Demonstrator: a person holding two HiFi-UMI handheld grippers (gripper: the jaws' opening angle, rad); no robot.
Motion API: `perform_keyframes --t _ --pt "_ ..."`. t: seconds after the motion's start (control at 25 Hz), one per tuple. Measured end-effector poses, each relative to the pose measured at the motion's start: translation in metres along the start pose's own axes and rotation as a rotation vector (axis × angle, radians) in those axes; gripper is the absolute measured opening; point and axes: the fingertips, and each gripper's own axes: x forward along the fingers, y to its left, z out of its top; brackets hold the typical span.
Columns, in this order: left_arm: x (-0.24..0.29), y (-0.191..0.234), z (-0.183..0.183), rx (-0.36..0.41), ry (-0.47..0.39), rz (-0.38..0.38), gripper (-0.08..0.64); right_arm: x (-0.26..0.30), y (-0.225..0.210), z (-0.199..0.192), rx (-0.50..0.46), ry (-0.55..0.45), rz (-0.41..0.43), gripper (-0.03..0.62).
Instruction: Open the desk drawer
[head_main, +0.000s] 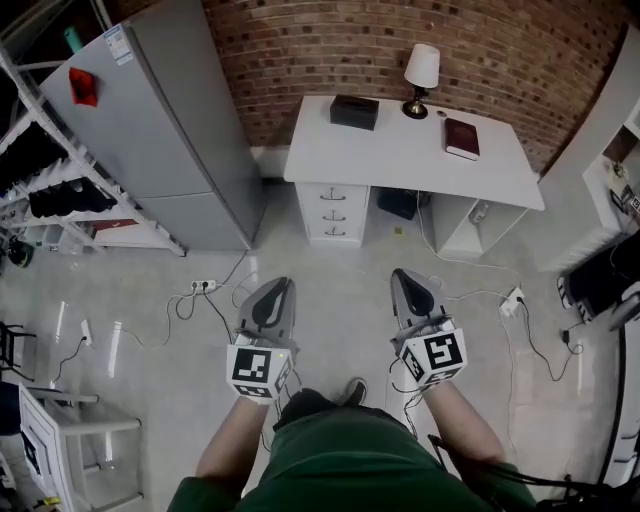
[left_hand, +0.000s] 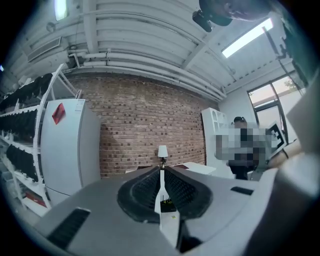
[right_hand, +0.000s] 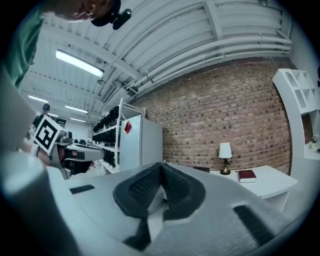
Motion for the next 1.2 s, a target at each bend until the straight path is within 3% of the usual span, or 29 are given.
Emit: perform_keyframes --t 0.24,0.52,1.2 --pt "0.025 -0.009 -0.007 0.006 0.031 0.017 0.025 0.01 -0.026 -0.009 0.018 0.01 0.023 0.0" --pt "0.067 0.009 -0.015 -0.009 0.04 0.017 0.025 0.046 -0.046 -0.017 0.016 0.029 0.029 0.0" --pt "0.23 0.121 -0.053 -0.085 0.068 -0.085 0.025 0.207 -0.097 -0.036 -0.003 0.117 -0.061 0.0"
